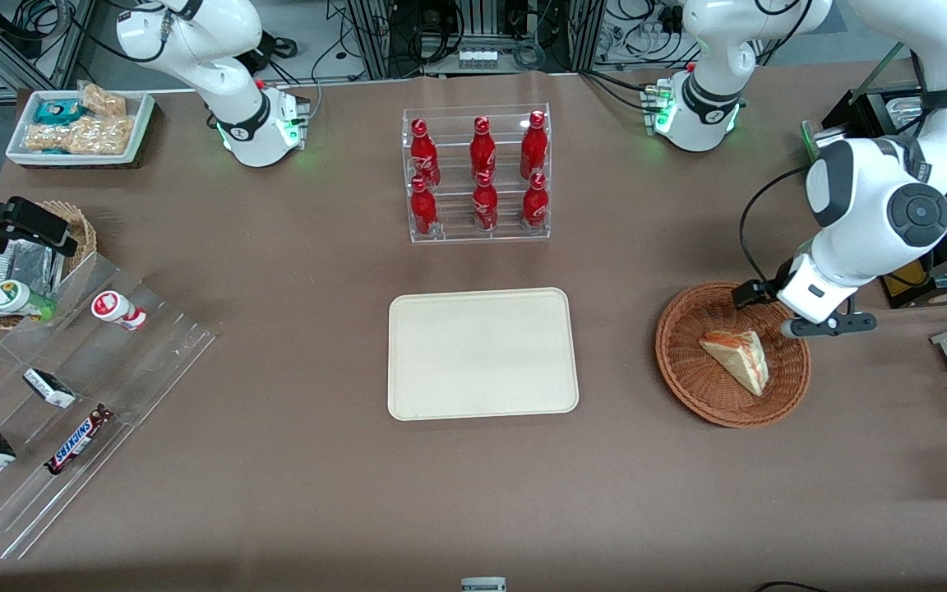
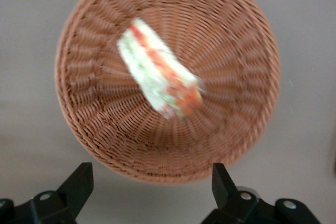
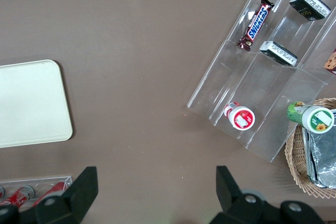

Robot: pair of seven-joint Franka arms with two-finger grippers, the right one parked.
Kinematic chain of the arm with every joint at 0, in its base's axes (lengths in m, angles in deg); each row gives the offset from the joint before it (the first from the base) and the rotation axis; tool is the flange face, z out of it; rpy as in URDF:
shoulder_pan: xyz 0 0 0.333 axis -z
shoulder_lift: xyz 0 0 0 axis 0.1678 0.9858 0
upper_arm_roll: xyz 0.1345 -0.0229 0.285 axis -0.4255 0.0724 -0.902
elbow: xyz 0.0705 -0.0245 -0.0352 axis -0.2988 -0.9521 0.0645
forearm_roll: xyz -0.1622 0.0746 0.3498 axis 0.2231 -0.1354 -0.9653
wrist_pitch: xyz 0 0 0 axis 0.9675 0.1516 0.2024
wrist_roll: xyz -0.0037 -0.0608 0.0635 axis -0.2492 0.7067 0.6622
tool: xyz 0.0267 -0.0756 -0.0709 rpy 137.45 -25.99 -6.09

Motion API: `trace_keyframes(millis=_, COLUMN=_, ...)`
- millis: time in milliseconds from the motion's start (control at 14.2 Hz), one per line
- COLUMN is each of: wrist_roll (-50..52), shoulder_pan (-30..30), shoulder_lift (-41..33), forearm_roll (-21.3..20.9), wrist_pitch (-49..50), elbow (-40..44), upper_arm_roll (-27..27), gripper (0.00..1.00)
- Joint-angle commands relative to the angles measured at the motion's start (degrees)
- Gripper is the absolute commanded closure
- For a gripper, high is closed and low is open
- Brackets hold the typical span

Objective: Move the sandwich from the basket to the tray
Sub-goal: 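Lower the left gripper and close it on the wrapped sandwich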

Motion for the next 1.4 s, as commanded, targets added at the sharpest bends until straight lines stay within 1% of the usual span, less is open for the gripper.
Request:
trace_keyframes(millis=0, wrist_roll=16.3, shoulder_pan=-0.6, shoulder_lift=2.2, forearm_roll=-1.1, wrist_pitch=-4.2, elbow=-0.3, upper_arm_roll=0.6, gripper=0.00)
trace_keyframes(millis=211, wrist_roll=34.8, shoulder_pan=-0.7, shoulder_lift=5.6, forearm_roll=-1.0, wrist_pitch=-9.8, elbow=1.1, upper_arm_roll=0.6, gripper=0.00)
trace_keyframes(millis=281, wrist_roll=39.5, shoulder_pan=-0.6, shoulder_lift=6.4, forearm_roll=-1.1, wrist_pitch=-10.2, elbow=2.0, upper_arm_roll=0.6, gripper=0.00)
trace_keyframes(millis=351, wrist_roll=41.8, shoulder_pan=-0.6, shoulder_lift=7.4, forearm_roll=-1.1, wrist_pitch=-10.2, elbow=2.9, upper_arm_roll=0.7, gripper=0.00)
trace_keyframes(millis=632, wrist_roll=43.1, shoulder_pan=-0.3, shoulder_lift=11.0, forearm_roll=-0.9, wrist_pitch=-11.2, elbow=4.7, upper_arm_roll=0.8, gripper=0.00)
trace_keyframes(millis=842, wrist_roll=43.1, shoulder_pan=-0.1, shoulder_lift=13.5, forearm_roll=-0.6, wrist_pitch=-14.0, elbow=4.8, upper_arm_roll=1.0, gripper=0.00)
trace_keyframes(millis=982, wrist_roll=43.1, shoulder_pan=0.9, shoulder_lift=15.4, forearm_roll=-0.1, wrist_pitch=-14.2, elbow=6.4, upper_arm_roll=1.1, gripper=0.01)
trace_keyframes(millis=1053, wrist_roll=43.4, shoulder_pan=1.2, shoulder_lift=15.8, forearm_roll=-0.2, wrist_pitch=-14.1, elbow=6.4, upper_arm_roll=1.1, gripper=0.21)
trace_keyframes(millis=1193, wrist_roll=42.7, shoulder_pan=1.8, shoulder_lift=15.6, forearm_roll=-0.6, wrist_pitch=-13.4, elbow=5.9, upper_arm_roll=1.1, gripper=0.82)
trace_keyframes(millis=1263, wrist_roll=42.6, shoulder_pan=2.7, shoulder_lift=15.3, forearm_roll=-1.1, wrist_pitch=-12.3, elbow=6.0, upper_arm_roll=1.1, gripper=0.90)
trace_keyframes(millis=1333, wrist_roll=42.1, shoulder_pan=3.6, shoulder_lift=15.0, forearm_roll=-1.3, wrist_pitch=-10.0, elbow=6.6, upper_arm_roll=1.0, gripper=0.92)
